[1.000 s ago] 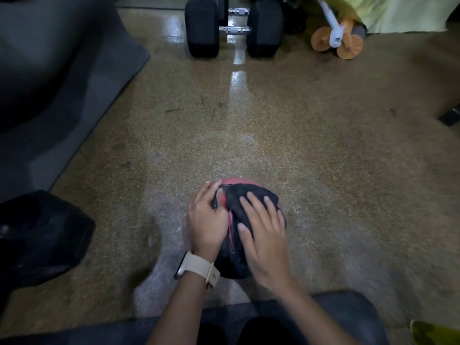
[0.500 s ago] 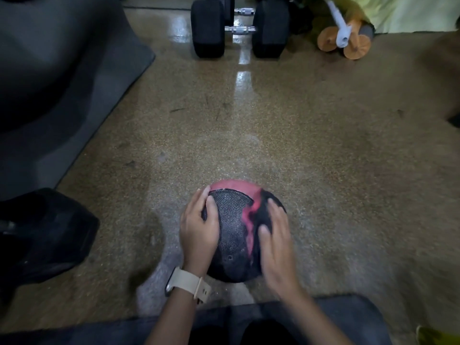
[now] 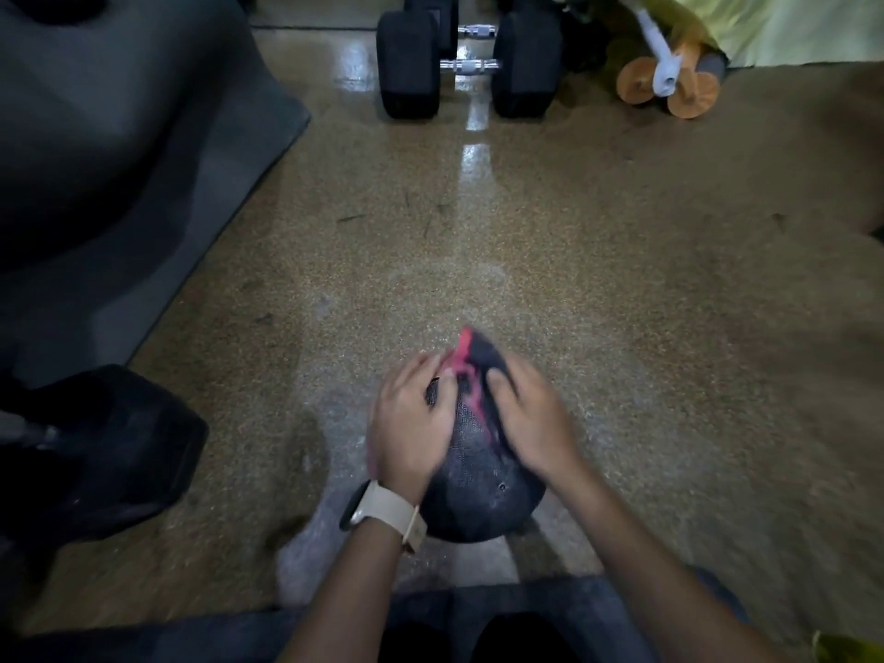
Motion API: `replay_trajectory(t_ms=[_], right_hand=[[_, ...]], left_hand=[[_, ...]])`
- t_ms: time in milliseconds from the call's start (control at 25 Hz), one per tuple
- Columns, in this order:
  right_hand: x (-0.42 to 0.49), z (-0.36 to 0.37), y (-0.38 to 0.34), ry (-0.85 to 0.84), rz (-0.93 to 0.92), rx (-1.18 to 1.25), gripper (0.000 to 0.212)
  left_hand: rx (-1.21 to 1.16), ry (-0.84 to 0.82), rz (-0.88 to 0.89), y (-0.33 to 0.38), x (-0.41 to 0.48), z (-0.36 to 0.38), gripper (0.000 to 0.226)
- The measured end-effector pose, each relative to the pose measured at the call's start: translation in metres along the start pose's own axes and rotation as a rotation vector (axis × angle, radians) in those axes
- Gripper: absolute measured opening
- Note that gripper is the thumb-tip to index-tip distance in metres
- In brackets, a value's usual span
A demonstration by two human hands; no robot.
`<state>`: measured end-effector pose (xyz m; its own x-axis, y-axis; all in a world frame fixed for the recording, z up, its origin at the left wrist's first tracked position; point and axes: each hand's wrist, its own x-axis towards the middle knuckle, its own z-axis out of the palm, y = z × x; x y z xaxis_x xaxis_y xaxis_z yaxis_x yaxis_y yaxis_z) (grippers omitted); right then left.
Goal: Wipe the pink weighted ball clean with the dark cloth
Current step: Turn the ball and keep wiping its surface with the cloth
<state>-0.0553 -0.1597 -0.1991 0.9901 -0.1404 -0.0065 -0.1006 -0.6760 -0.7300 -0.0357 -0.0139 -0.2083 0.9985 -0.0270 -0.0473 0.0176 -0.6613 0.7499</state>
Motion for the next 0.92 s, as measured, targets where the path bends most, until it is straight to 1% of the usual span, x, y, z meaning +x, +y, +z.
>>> replay_trajectory(t_ms=[40,80,120,160,200,240,280,320,360,400,440,480,520,560,600,640,680,720,760,800,840,880,920], right_hand=[[0.016,-0.003,-0.001,-0.013,0.128,0.054,0.032],[0.022,-0.001,-0.008,-0.005,0.179,0.001,0.031],[0.013,0.006,-0.015,0.025,0.147,-0.118,0.035],[-0.006,0.014,-0.023,0.069,0.048,-0.214,0.041],[-0.031,0.019,-0.029,0.085,-0.056,-0.245,0.047],[-0.055,0.020,-0.027,0.082,-0.131,-0.223,0.050],[-0.067,0.016,-0.017,0.066,-0.147,-0.189,0.051],[-0.063,0.009,-0.006,0.061,-0.090,-0.093,0.051],[-0.046,0.003,0.003,0.044,0.033,0.052,0.049],[-0.019,0.001,0.010,0.038,0.185,0.146,0.044],[0.006,-0.003,0.011,0.007,0.325,0.170,0.039],[0.023,-0.004,0.004,-0.035,0.363,0.081,0.036],[0.026,0.002,-0.008,-0.045,0.270,-0.036,0.036],[0.015,0.013,-0.018,-0.002,0.110,-0.179,0.039],[-0.006,0.019,-0.029,0.027,-0.023,-0.251,0.043],[-0.032,0.022,-0.032,0.044,-0.127,-0.249,0.047],[-0.054,0.023,-0.025,0.055,-0.175,-0.214,0.048],[-0.066,0.017,-0.015,0.063,-0.150,-0.131,0.049],[-0.063,0.012,-0.001,0.072,-0.052,0.017,0.048],[-0.048,0.005,0.005,0.049,0.104,0.195,0.044],[-0.023,0.003,0.016,0.039,0.285,0.307,0.038],[0.002,-0.003,0.015,-0.009,0.419,0.291,0.035],[0.019,-0.004,0.005,-0.061,0.433,0.182,0.035]], left_hand=[[0.041,0.024,-0.013,0.000,-0.002,0.005,0.069],[0.062,0.046,-0.041,0.001,-0.005,0.008,0.072],[0.063,0.056,-0.075,0.003,-0.004,0.008,0.071],[0.041,0.059,-0.113,0.005,-0.001,0.007,0.069],[0.003,0.053,-0.154,0.004,0.004,0.005,0.065],[-0.033,0.041,-0.181,0.002,0.007,0.003,0.061],[-0.069,0.034,-0.192,-0.002,0.005,0.002,0.060],[-0.084,0.045,-0.187,-0.003,0.002,0.001,0.062],[-0.083,0.069,-0.179,-0.003,0.000,0.001,0.064],[-0.071,0.090,-0.183,-0.001,-0.001,0.002,0.066],[-0.049,0.100,-0.197,0.001,-0.003,0.004,0.066],[-0.039,0.104,-0.206,0.004,-0.004,0.004,0.066],[-0.045,0.107,-0.216,0.004,-0.004,0.005,0.066],[-0.063,0.105,-0.232,0.003,-0.003,0.004,0.065],[-0.094,0.098,-0.248,0.000,0.001,0.003,0.063],[-0.122,0.079,-0.263,-0.004,0.004,0.002,0.061],[-0.154,0.065,-0.263,-0.008,0.004,0.001,0.058],[-0.182,0.073,-0.249,-0.011,0.001,0.000,0.058],[-0.194,0.095,-0.226,-0.013,-0.002,0.000,0.058],[-0.190,0.111,-0.217,-0.012,-0.004,-0.001,0.058],[-0.182,0.114,-0.225,-0.011,-0.005,0.000,0.057],[-0.170,0.112,-0.228,-0.008,-0.008,0.000,0.057],[-0.172,0.115,-0.220,-0.006,-0.010,-0.001,0.059]])
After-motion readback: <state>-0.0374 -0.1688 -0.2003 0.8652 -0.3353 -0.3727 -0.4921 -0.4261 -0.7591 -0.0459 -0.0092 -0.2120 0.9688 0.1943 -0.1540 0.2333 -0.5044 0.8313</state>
